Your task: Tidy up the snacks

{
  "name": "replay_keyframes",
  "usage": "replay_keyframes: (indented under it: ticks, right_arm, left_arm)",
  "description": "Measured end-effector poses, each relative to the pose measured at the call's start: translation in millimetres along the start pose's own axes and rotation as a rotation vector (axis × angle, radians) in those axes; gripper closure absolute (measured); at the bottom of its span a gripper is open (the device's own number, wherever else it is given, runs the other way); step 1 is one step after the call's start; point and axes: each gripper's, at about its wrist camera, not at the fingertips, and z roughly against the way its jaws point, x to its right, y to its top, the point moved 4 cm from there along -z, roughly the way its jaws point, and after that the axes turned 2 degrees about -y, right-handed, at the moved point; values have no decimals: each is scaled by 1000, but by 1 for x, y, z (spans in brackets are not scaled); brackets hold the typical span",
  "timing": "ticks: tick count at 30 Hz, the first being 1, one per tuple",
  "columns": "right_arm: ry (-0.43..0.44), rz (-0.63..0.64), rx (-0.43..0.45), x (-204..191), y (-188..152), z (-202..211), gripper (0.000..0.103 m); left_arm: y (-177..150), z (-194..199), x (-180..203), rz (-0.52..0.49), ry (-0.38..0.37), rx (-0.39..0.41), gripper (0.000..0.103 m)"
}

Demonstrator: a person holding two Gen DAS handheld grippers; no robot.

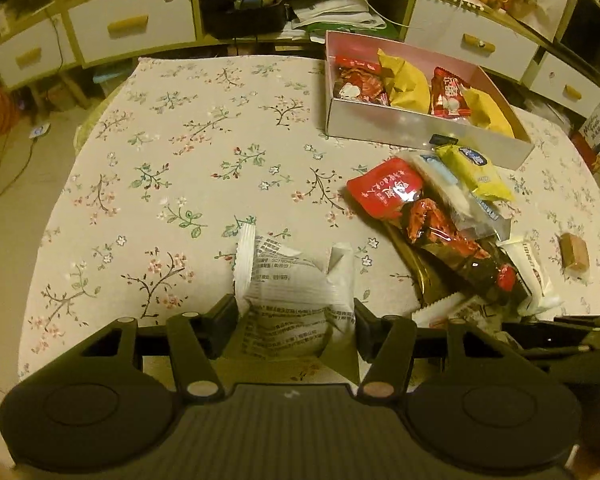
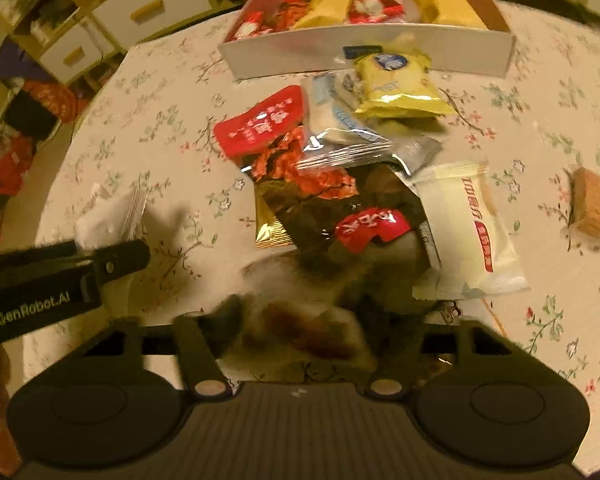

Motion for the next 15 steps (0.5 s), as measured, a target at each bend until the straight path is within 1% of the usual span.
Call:
replay_keyframes:
  ticks: [2,4,8,15]
  right_arm:
    - [-5,39,-1,-8,-4,6,61]
    - [5,55,-14,-13,-9,11,62]
    - [18,65,-30,-16,-13,17,62]
    - [49,63,-14,-16,-4,28,62]
  left_arm:
    - [1,1,-1,-2,0,7,39]
    - [2,3,-1,-4,1,15,39]
    - [3,5,2,-23,4,26,39]
    - [4,7,3,-47,27,43,39]
